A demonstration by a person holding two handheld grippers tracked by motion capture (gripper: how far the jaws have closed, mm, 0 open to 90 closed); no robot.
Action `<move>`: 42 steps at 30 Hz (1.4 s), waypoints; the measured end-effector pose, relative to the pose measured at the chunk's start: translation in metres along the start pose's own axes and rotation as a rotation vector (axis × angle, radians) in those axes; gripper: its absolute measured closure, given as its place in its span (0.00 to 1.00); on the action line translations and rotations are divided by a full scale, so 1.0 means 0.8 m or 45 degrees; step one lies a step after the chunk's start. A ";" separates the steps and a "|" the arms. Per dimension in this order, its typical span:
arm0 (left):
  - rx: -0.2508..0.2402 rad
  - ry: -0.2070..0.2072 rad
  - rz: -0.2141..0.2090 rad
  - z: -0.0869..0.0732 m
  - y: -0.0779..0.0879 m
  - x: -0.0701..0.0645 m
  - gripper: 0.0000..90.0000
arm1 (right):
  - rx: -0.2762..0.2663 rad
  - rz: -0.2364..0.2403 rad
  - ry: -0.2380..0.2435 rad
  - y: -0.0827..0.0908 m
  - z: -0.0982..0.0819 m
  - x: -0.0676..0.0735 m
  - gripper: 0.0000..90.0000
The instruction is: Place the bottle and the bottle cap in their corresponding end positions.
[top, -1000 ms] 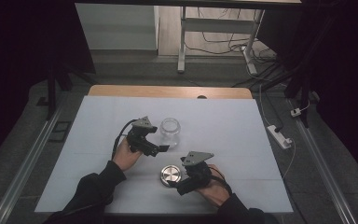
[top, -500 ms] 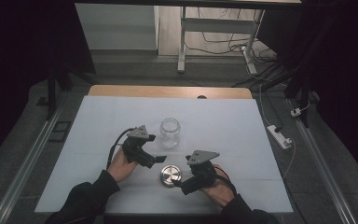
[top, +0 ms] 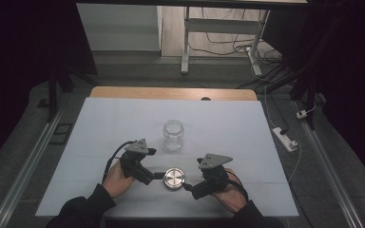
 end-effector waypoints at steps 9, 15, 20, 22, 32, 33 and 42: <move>-0.012 0.005 -0.006 -0.014 0.018 -0.016 0.00 | 0.000 -0.031 -0.015 0.017 -0.008 -0.009 0.00; -0.038 0.027 0.017 -0.023 0.033 -0.024 0.00 | -0.001 -0.058 -0.023 0.027 -0.012 -0.014 0.00; -0.049 0.063 0.028 -0.034 0.045 -0.027 0.00 | 0.007 -0.076 -0.034 0.036 -0.017 -0.018 0.00; -0.049 0.062 0.036 -0.038 0.049 -0.029 0.00 | 0.008 -0.088 -0.037 0.040 -0.019 -0.019 0.00; -0.092 0.112 0.100 -0.062 0.078 -0.037 0.00 | 0.014 -0.154 -0.090 0.062 -0.034 -0.032 0.00; -0.093 0.117 0.110 -0.064 0.081 -0.038 0.00 | 0.015 -0.161 -0.093 0.064 -0.036 -0.034 0.00; -0.114 0.174 0.186 -0.092 0.108 -0.041 0.00 | 0.019 -0.240 -0.146 0.087 -0.056 -0.051 0.00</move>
Point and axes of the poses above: each handheld gripper's, and its own axes: y roughly backward along the jaws, z roughly out of its top, x roughly to its left, the point moved 6 cm from there along -y, roughly forward along the jaws, and after that the axes turned 9 degrees about -z, right-handed, at the moved point
